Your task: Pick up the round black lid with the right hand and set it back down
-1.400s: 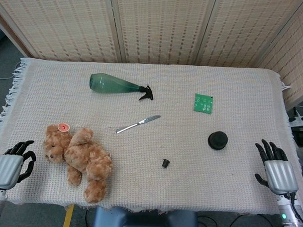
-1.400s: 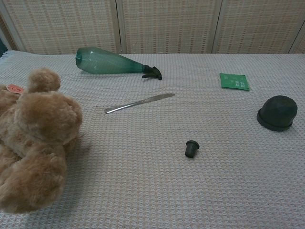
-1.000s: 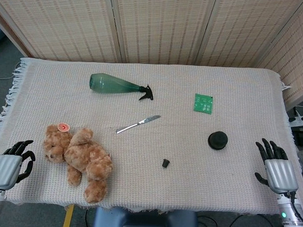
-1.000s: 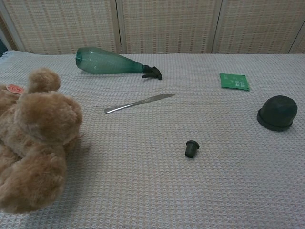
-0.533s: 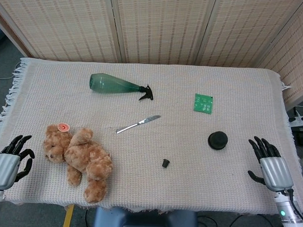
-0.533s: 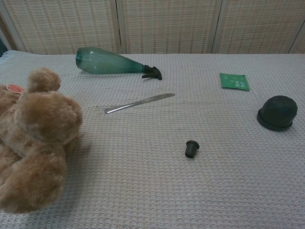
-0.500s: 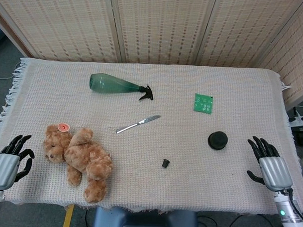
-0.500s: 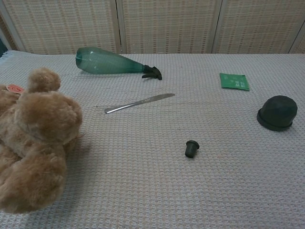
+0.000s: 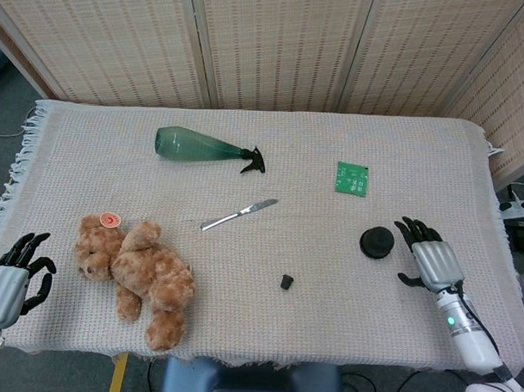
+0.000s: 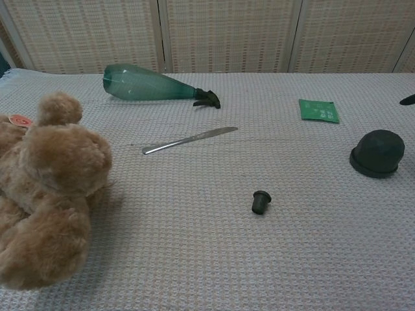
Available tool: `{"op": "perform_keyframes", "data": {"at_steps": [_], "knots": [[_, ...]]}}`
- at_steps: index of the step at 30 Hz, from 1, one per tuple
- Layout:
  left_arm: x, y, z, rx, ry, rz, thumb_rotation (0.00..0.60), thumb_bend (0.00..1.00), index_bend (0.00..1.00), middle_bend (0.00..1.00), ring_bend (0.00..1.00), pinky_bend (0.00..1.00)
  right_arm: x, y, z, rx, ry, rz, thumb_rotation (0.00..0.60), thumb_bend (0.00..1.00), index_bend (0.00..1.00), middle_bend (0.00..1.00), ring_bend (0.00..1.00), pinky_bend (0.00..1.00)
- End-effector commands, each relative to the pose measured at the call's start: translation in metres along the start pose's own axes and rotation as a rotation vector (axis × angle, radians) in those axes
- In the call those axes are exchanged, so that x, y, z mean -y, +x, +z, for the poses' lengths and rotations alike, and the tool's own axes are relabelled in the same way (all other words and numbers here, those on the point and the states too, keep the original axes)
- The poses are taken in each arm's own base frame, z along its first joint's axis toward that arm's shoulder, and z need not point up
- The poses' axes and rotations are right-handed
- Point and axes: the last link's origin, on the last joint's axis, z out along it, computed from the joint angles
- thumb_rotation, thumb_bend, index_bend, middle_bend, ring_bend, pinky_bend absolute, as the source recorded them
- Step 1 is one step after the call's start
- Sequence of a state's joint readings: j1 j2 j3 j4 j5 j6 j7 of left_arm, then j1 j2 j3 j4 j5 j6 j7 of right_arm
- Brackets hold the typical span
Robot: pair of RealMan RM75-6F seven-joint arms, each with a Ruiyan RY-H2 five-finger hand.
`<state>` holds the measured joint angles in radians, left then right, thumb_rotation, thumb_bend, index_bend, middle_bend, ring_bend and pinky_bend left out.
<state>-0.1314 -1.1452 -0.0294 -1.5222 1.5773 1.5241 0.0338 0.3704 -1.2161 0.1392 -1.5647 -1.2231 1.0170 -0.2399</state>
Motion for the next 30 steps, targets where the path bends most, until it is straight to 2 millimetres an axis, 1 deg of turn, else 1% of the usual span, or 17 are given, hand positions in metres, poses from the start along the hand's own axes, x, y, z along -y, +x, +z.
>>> {"op": "perform_keyframes", "data": {"at_steps": [1, 7, 10, 15, 21, 24, 27, 30], "knots": [[0.0, 0.001, -0.001, -0.005, 0.001, 0.0, 0.6, 0.53, 0.53, 0.12, 0.1, 0.39, 0.019, -0.001, 0.031, 0.029, 0.002, 0.002, 0.6, 0.14, 0.0, 0.0, 0.0, 0.14], [0.001, 0.002, -0.001, -0.004, 0.006, -0.003, 0.6, 0.53, 0.53, 0.12, 0.1, 0.39, 0.028, -0.008, 0.054, 0.116, -0.029, 0.034, 0.6, 0.14, 0.0, 0.0, 0.0, 0.14], [0.002, 0.002, -0.001, -0.004, 0.007, -0.003, 0.6, 0.53, 0.53, 0.12, 0.1, 0.39, 0.03, -0.011, 0.062, 0.178, -0.038, 0.051, 0.6, 0.14, 0.0, 0.0, 0.0, 0.14], [0.002, 0.002, -0.001, 0.0, 0.01, -0.003, 0.6, 0.53, 0.53, 0.12, 0.1, 0.39, 0.028, -0.015, 0.073, 0.226, -0.075, 0.064, 0.6, 0.14, 0.0, 0.0, 0.0, 0.15], [0.002, 0.002, -0.001, 0.001, 0.01, 0.0, 0.6, 0.53, 0.53, 0.12, 0.1, 0.39, 0.033, -0.018, 0.086, 0.249, -0.087, 0.093, 0.6, 0.14, 0.0, 0.01, 0.03, 0.2], [0.002, 0.002, -0.001, 0.0, 0.012, -0.001, 0.6, 0.53, 0.53, 0.12, 0.1, 0.39, 0.035, -0.02, 0.088, 0.252, -0.084, 0.095, 0.6, 0.14, 0.01, 0.02, 0.06, 0.24], [0.002, 0.003, -0.001, -0.001, 0.012, -0.002, 0.6, 0.53, 0.53, 0.12, 0.1, 0.39, 0.035, -0.022, 0.091, 0.252, -0.086, 0.098, 0.6, 0.14, 0.04, 0.06, 0.1, 0.31], [0.002, 0.003, -0.002, -0.003, 0.011, -0.002, 0.6, 0.53, 0.53, 0.12, 0.1, 0.39, 0.035, -0.023, 0.092, 0.245, -0.089, 0.098, 0.6, 0.15, 0.08, 0.12, 0.19, 0.43]]}}
